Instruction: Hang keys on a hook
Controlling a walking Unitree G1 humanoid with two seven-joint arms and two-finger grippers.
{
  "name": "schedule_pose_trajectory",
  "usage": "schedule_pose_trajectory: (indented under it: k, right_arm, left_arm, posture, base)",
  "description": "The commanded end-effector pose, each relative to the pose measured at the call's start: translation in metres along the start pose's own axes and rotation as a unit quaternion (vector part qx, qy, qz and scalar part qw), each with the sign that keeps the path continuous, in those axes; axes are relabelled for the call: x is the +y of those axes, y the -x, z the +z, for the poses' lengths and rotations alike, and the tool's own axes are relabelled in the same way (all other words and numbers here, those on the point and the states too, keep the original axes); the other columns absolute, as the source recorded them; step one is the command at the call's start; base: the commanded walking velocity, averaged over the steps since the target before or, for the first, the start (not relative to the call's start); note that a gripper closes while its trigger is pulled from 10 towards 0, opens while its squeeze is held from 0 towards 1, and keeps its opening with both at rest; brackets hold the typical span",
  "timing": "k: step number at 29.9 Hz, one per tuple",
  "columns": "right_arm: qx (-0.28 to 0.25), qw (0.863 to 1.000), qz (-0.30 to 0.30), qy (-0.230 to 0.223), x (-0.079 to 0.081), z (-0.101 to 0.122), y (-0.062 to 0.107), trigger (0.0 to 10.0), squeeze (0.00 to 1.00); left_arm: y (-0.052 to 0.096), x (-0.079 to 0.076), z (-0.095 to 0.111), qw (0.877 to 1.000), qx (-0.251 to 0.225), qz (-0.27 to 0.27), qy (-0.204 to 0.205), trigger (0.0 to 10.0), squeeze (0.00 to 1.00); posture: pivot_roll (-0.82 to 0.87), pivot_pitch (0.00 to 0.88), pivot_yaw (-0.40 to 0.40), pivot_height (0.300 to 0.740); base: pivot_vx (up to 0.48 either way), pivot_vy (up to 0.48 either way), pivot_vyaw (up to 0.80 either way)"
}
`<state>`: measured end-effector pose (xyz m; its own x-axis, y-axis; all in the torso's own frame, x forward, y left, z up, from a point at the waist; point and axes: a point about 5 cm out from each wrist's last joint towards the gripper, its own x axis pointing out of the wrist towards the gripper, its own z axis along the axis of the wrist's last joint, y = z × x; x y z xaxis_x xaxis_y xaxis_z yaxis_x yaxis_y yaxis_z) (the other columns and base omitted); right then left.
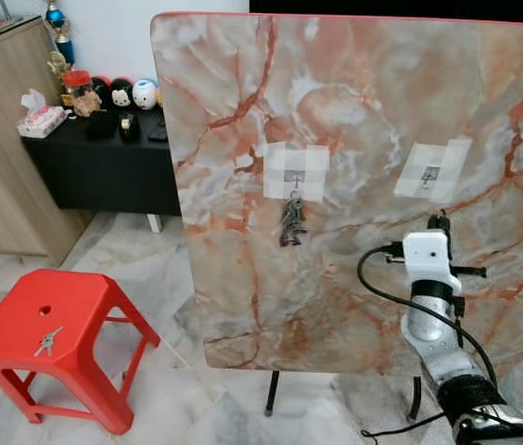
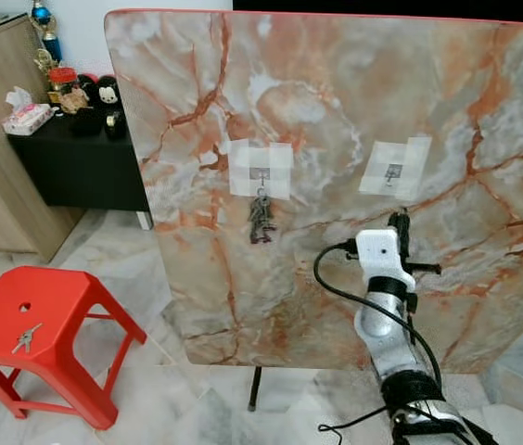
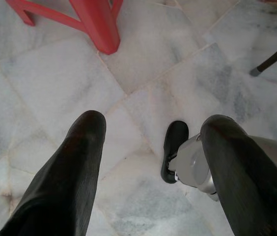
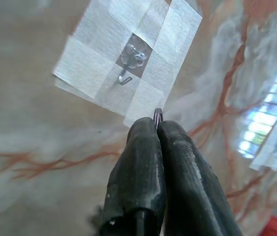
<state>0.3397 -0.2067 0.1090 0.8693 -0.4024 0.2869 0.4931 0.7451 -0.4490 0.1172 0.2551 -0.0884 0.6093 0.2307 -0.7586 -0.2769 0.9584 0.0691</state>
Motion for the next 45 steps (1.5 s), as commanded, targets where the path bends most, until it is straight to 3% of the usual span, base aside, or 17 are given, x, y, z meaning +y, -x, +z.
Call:
schedule_pose_trajectory:
  k: [1, 5, 8, 13, 19, 25, 31, 35, 45]
  right_arm:
    - [0.002, 1.0, -0.015, 0.018, -0.005, 0.0, -0.005, 10.0, 0.0]
    - [-0.005, 0.999, -0.022, 0.037, -0.004, 0.003, -0.007, 10.0, 0.0]
    - [-0.035, 0.997, -0.015, 0.062, 0.001, 0.013, -0.012, 10.0, 0.0]
    - [-0.067, 0.994, -0.011, 0.085, 0.005, 0.023, -0.015, 10.0, 0.0]
    - [-0.081, 0.991, -0.012, 0.104, 0.01, 0.03, -0.018, 10.0, 0.0]
    - [-0.069, 0.992, -0.005, 0.105, 0.012, 0.029, -0.018, 10.0, 0.0]
    - [-0.053, 0.993, 0.009, 0.106, 0.016, 0.028, -0.018, 10.0, 0.0]
    - [-0.039, 0.994, 0.02, 0.099, 0.018, 0.027, -0.019, 10.0, 0.0]
    - [-0.037, 0.994, 0.013, 0.106, 0.017, 0.031, -0.024, 10.0, 0.0]
  left_arm:
    - [0.0, -0.003, -0.003, 1.0, 0.007, -0.001, -0.001, 10.0, 0.0]
    - [-0.001, -0.005, -0.001, 1.0, 0.006, -0.001, 0.0, 10.0, 0.0]
    - [-0.011, -0.008, 0.021, 1.0, -0.001, 0.0, -0.002, 10.0, 0.0]
    - [-0.013, -0.007, 0.029, 1.0, -0.005, 0.002, -0.002, 10.0, 0.0]
    - [-0.014, 0.006, 0.038, 1.0, -0.011, 0.01, 0.002, 10.0, 0.0]
    - [-0.009, 0.015, 0.028, 1.0, -0.008, 0.016, 0.005, 10.0, 0.0]
    - [-0.003, 0.006, 0.009, 1.0, 0.0, 0.011, 0.004, 10.0, 0.0]
    - [-0.006, -0.001, 0.012, 1.0, 0.001, 0.007, 0.001, 10.0, 0.0]
    - [-0.008, 0.001, 0.016, 1.0, 0.001, 0.011, 0.002, 10.0, 0.0]
  posture:
    - [0.16, 0.0, -0.041, 0.74]
    - [0.16, 0.0, -0.04, 0.74]
    - [0.16, 0.0, -0.038, 0.74]
    - [0.17, 0.0, -0.039, 0.74]
    - [0.17, 0.0, -0.042, 0.74]
    - [0.17, 0.0, -0.044, 0.74]
    - [0.17, 0.0, -0.044, 0.74]
    - [0.17, 0.0, -0.044, 0.74]
    - [0.17, 0.0, -0.045, 0.74]
  base:
    - [0.0, 0.0, 0.0]
    - [0.0, 0.0, 0.0]
    - [0.0, 0.0, 0.0]
    - [0.0, 0.0, 0.0]
    - [0.0, 0.0, 0.0]
    - [0.0, 0.0, 0.0]
    - [0.0, 0.0, 0.0]
    - [0.0, 0.0, 0.0]
    - [0.0, 0.0, 0.0]
